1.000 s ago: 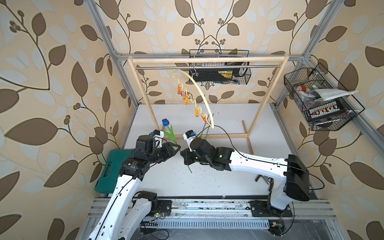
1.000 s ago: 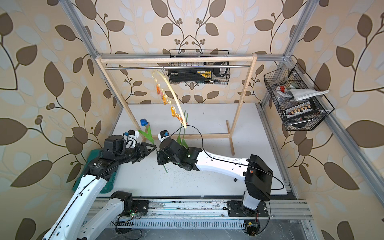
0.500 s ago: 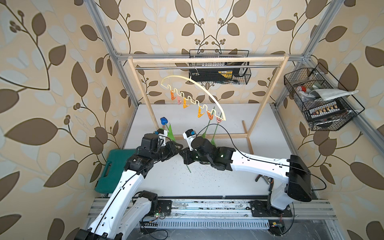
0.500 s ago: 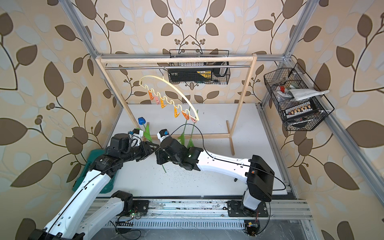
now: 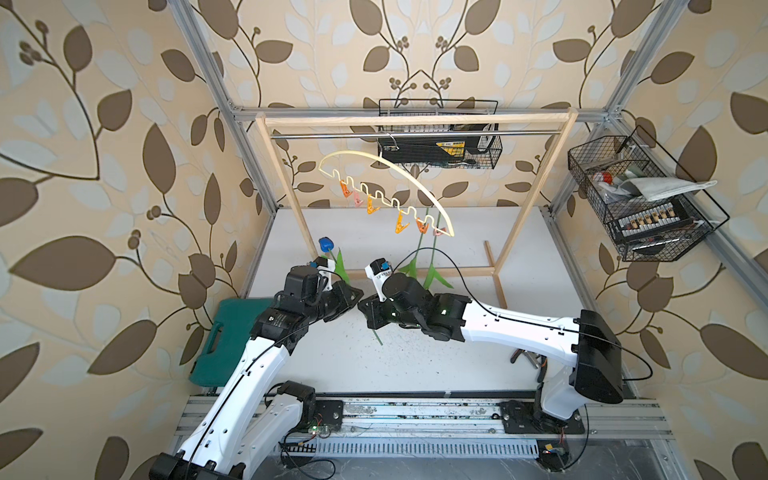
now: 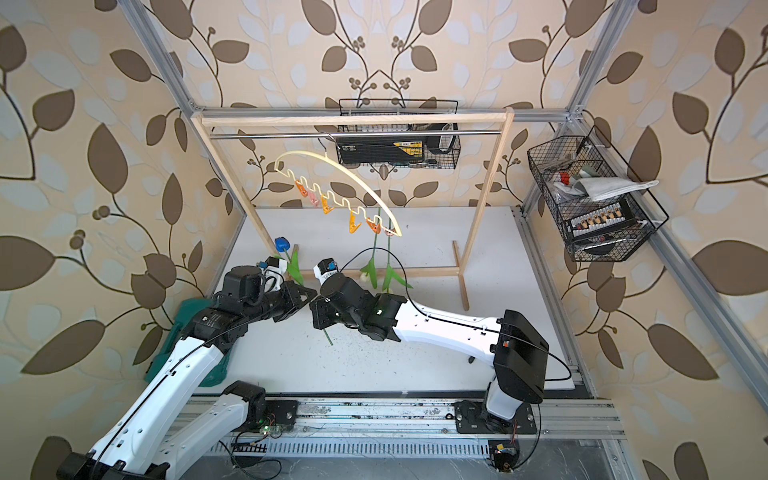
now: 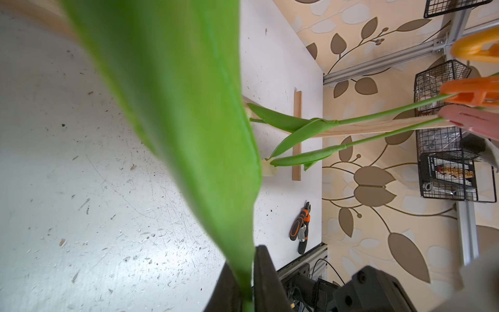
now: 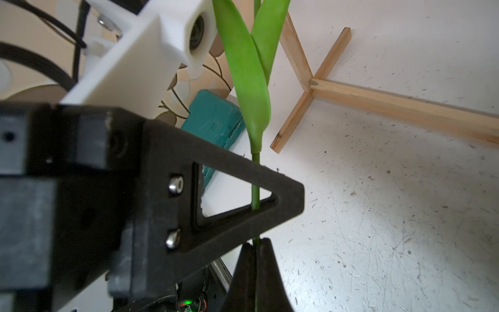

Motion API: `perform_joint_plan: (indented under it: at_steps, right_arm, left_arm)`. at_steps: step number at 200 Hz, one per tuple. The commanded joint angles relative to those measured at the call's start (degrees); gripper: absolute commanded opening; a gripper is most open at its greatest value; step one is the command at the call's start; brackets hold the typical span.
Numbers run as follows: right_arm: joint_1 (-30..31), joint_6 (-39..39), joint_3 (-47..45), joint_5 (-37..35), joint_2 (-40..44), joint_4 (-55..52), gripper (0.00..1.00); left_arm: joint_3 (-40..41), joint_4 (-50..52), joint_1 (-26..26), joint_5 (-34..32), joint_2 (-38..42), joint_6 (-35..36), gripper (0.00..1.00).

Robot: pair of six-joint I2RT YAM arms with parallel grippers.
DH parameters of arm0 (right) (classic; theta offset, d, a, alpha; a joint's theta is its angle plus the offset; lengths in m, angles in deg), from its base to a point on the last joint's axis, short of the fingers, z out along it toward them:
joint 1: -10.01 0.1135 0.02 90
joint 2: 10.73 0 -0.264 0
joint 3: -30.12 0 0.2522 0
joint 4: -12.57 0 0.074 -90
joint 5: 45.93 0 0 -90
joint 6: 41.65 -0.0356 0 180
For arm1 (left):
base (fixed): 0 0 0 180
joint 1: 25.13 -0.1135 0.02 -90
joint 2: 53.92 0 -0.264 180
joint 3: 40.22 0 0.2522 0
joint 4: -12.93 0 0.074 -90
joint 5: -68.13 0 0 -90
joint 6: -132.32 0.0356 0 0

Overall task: Dry the flowers on a clothes hanger
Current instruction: Pick up the flower at the center of the board.

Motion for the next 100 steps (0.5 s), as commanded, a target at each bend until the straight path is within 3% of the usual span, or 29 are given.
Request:
perform_joint_plan:
  at_steps: [1, 87, 100]
  right_arm:
    - [0.21, -0.19, 0.72, 0.82, 0.01, 0.49, 0.00]
    - [0.24, 0.52, 1.10, 2.75, 0.54, 0.11, 0.00]
    - [0.19, 0.59, 0.60, 3.19, 1.07, 0.12, 0.11]
  left_arm:
    - [-0.68, -0.08, 0.38, -1.04, -0.02, 0.05, 0.10]
    - [-2.17, 1.73, 0.38, -0.95, -0.55, 0.03, 0.00]
    - [-2.54, 2.62, 0.38, -1.47, -0.41, 0.23, 0.00]
